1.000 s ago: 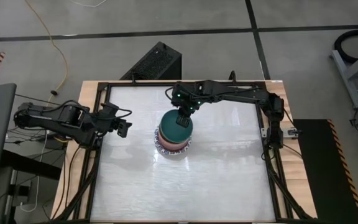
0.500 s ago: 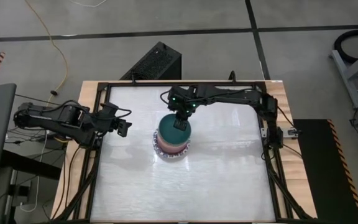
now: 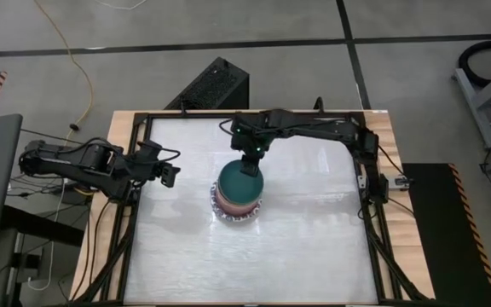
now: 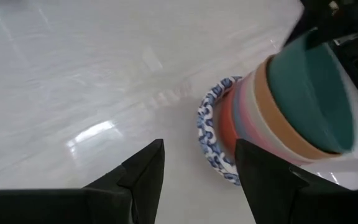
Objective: Nest bowls inside each other
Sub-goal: Stack the dark green bowl on top of the orange bowl
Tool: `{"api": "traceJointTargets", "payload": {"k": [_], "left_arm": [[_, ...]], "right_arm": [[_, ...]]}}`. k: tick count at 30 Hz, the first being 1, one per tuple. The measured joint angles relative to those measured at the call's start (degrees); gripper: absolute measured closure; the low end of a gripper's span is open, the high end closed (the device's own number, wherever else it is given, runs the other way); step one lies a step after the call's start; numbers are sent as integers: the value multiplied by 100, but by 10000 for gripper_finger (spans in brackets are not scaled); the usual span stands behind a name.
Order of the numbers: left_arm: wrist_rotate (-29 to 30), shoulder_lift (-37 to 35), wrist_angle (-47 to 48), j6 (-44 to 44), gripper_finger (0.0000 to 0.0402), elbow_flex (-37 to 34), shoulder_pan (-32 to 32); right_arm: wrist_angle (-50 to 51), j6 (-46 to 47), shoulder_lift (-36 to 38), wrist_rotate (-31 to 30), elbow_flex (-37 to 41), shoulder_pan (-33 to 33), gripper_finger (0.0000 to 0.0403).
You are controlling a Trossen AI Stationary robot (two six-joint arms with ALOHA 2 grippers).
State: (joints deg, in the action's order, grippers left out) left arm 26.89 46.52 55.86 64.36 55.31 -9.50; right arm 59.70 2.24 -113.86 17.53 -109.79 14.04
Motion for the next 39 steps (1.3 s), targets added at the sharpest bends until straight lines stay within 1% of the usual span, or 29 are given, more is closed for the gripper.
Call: {"api": "traceJointTargets", "payload": {"k": [6,11,17,21,24,26,27,28,31,33,34,36,39], "left_arm": [[122,0,50,-2,216,0,2],[284,0,48,-2,216,0,0],[314,0,6,-2,216,0,0],[313,0,-75,-70,216,0,0],[320,0,-363,-357,216,0,0],[373,0,-612,-639,216,0,0],[416,0,-707,-797,216,0,0],[459,3,-787,-948,216,0,0],[555,76,-817,-1276,216,-2,0],[576,147,-826,-1372,216,-2,-8],[604,175,-830,-1376,216,-2,-10],[645,274,-822,-1373,216,-2,-35],[659,421,-822,-1371,216,-2,-95]], "right_arm": [[495,-223,9,57,-325,27,303],[490,-231,9,353,-331,27,267],[417,-245,14,347,-331,49,219],[463,-276,95,344,-519,130,204],[639,-349,141,346,-751,196,203],[609,-434,142,379,-864,223,205],[600,-513,167,508,-903,242,207],[568,-605,198,741,-908,265,209],[375,-844,244,1867,-927,335,227],[438,-984,244,2549,-905,437,248],[407,-1054,230,2782,-863,492,261],[284,-1088,219,2997,-724,623,293],[189,-1090,214,3039,-573,802,345]]}}
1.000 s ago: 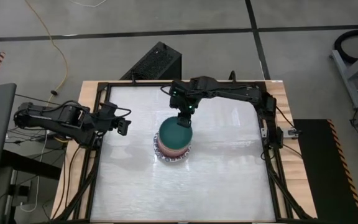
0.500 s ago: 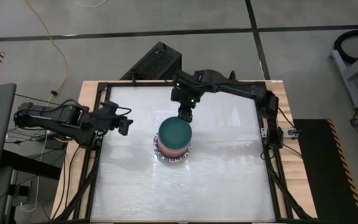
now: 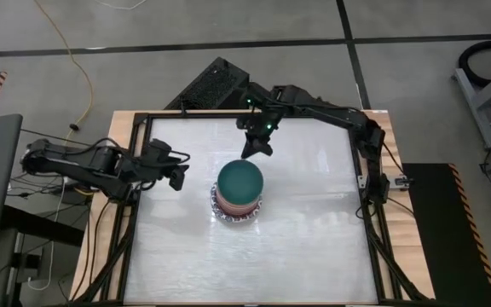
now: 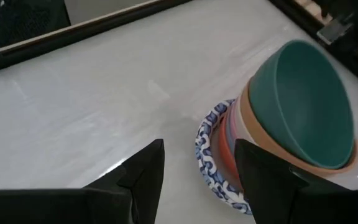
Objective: Nest bowls inside each other
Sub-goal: Stack the dark green bowl on top of the orange bowl
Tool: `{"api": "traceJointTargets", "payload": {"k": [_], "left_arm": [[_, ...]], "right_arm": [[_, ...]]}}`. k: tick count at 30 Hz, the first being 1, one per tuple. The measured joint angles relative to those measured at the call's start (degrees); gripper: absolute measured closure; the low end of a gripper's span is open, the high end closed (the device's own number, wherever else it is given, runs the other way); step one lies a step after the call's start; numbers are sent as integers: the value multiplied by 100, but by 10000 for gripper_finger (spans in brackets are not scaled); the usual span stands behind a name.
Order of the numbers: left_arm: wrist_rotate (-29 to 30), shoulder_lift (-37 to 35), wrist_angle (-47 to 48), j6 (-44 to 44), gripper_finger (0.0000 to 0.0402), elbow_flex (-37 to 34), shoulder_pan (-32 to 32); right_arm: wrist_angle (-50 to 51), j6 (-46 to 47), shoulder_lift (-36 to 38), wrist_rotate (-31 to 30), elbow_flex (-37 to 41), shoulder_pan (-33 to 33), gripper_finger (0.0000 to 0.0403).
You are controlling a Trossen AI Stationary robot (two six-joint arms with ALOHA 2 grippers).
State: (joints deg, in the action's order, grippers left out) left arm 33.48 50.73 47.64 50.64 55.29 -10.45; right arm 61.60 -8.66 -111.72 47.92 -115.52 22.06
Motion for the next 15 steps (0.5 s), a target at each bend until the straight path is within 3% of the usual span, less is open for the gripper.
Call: {"api": "traceJointTargets", "payload": {"k": [4,10,15], "left_arm": [[-7,235,0,3,216,0,-19],[-116,556,0,60,216,0,-19],[-121,686,2,80,216,0,-19]], "right_arm": [[-321,-35,2,237,251,144,393],[-560,-64,4,343,602,56,377],[-680,-126,-7,340,1071,51,395]]}}
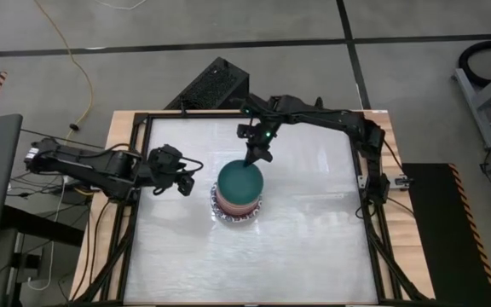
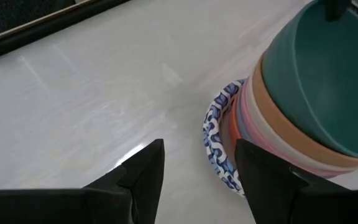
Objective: Nest bowls inside each other
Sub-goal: Stack the dark green bowl on top of the orange bowl
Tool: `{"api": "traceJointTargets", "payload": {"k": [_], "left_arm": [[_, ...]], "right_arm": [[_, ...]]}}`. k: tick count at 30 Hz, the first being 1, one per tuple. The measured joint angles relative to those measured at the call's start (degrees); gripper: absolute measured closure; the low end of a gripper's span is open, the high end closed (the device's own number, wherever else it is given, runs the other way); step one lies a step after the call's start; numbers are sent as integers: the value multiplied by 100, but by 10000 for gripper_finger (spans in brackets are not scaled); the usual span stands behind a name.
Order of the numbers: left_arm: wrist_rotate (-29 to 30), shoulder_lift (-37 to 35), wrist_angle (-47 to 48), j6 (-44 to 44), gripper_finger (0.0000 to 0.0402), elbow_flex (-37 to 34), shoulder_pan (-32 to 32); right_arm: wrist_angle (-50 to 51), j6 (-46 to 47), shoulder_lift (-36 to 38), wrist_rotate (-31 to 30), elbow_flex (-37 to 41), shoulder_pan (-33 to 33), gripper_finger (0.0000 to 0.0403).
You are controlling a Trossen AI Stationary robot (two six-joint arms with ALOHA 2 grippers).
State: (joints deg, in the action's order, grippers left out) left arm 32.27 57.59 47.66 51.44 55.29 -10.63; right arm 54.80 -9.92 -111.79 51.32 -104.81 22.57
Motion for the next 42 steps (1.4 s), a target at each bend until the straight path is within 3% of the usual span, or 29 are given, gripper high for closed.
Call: {"api": "traceJointTargets", "payload": {"k": [16,24,32,38,42], "left_arm": [[-4,359,-22,20,216,0,0],[-47,544,-104,90,216,0,0],[216,530,-230,-30,216,0,0],[131,526,-1945,-1807,220,0,0],[-305,687,-2860,-2852,257,4,0]], "right_arm": [[-188,-195,0,-207,236,4,390],[-431,-123,-7,-196,710,-6,390],[-432,-41,196,-194,716,8,390],[-408,-40,735,-199,716,39,390],[-387,35,1092,-503,716,45,390]]}}
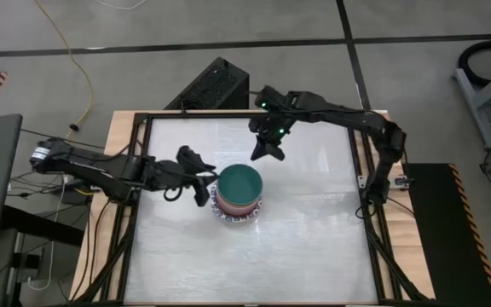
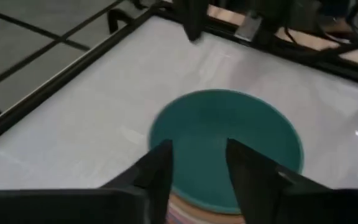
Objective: Nest bowls inside each other
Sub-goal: Stack the dark green bowl on top of the orange bowl
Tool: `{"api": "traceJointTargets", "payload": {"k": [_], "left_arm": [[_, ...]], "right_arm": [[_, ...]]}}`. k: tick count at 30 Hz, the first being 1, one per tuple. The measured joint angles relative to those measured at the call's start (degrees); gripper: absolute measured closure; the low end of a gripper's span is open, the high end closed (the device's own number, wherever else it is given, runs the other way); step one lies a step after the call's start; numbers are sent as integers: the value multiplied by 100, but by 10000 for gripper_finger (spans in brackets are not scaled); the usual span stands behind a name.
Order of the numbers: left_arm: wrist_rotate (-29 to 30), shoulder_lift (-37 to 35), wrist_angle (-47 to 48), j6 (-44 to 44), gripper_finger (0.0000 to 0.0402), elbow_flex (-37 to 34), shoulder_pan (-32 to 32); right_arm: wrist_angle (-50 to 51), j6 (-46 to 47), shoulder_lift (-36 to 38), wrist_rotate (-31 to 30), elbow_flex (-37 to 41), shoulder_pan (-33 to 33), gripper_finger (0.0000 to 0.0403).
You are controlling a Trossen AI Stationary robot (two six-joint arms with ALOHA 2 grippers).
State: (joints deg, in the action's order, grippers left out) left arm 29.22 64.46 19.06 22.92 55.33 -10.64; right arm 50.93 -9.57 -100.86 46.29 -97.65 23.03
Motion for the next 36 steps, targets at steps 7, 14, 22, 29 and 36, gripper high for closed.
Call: {"api": "traceJointTargets", "payload": {"k": [7,14,22,29,36], "left_arm": [[336,717,-146,6,386,-2,-84],[362,969,-519,-48,400,-6,-161],[304,971,-1438,399,401,-611,-351],[447,969,-1453,684,401,-786,-575],[513,969,-1340,803,401,-861,-673]], "right_arm": [[42,103,567,-463,0,0,390],[198,160,833,-702,0,11,390],[305,74,823,-740,0,11,390],[304,7,818,-742,0,87,390],[302,7,816,-740,0,118,390]]}}
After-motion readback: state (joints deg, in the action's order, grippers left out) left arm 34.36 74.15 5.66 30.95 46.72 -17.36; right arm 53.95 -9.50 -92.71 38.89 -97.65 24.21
